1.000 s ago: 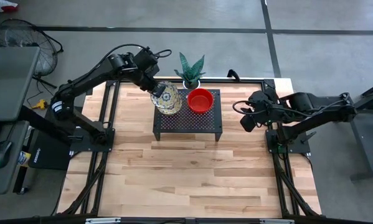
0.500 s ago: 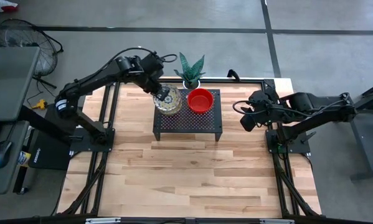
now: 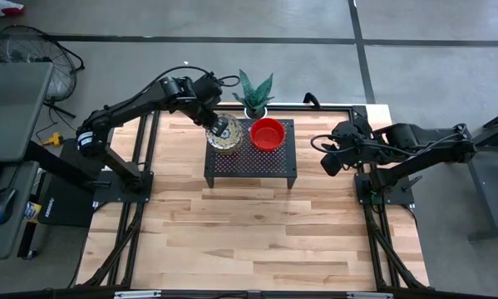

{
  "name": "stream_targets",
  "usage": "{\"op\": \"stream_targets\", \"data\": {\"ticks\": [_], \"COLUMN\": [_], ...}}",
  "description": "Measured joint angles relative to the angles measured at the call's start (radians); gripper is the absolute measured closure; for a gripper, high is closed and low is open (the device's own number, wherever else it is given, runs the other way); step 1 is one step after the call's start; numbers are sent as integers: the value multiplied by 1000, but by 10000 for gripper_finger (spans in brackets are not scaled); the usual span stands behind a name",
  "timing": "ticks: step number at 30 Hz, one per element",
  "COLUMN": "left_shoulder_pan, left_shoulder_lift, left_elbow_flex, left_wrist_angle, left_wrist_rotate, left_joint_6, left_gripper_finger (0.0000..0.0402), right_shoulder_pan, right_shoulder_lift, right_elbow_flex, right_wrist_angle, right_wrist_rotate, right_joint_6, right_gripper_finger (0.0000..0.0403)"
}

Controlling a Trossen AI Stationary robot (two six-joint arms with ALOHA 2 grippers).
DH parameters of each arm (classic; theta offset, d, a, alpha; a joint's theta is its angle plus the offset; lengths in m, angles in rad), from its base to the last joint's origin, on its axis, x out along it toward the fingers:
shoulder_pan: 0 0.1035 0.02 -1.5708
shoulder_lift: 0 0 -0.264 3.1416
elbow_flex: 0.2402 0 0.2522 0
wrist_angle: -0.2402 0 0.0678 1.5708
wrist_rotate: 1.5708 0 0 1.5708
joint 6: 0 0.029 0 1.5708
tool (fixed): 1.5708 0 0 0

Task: Pick & Place Mini bowls
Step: Stack the yellow bowl on the yellow bowls on the shelf

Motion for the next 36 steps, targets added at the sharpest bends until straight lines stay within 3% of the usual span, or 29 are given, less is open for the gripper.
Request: {"op": "stream_targets", "data": {"ticks": [21, 28, 36], "left_shoulder_pan": [-19, -18, -17], "left_shoulder_lift": [0, 0, 0], "left_elbow_flex": [0, 0, 0], "left_wrist_angle": [3, 5, 19], "left_wrist_rotate": [-4, 4, 29], "left_joint_6": [-10, -10, 1], "left_gripper_finger": [394, 342, 330], "right_shoulder_pan": [0, 0, 0], "right_shoulder_lift": [0, 0, 0], "right_elbow_flex": [0, 0, 0], "right_wrist_angle": [0, 0, 0], "right_wrist_rotate": [8, 5, -11], "right_joint_6": [-12, -12, -12], "right_gripper_finger": [265, 265, 265]}}
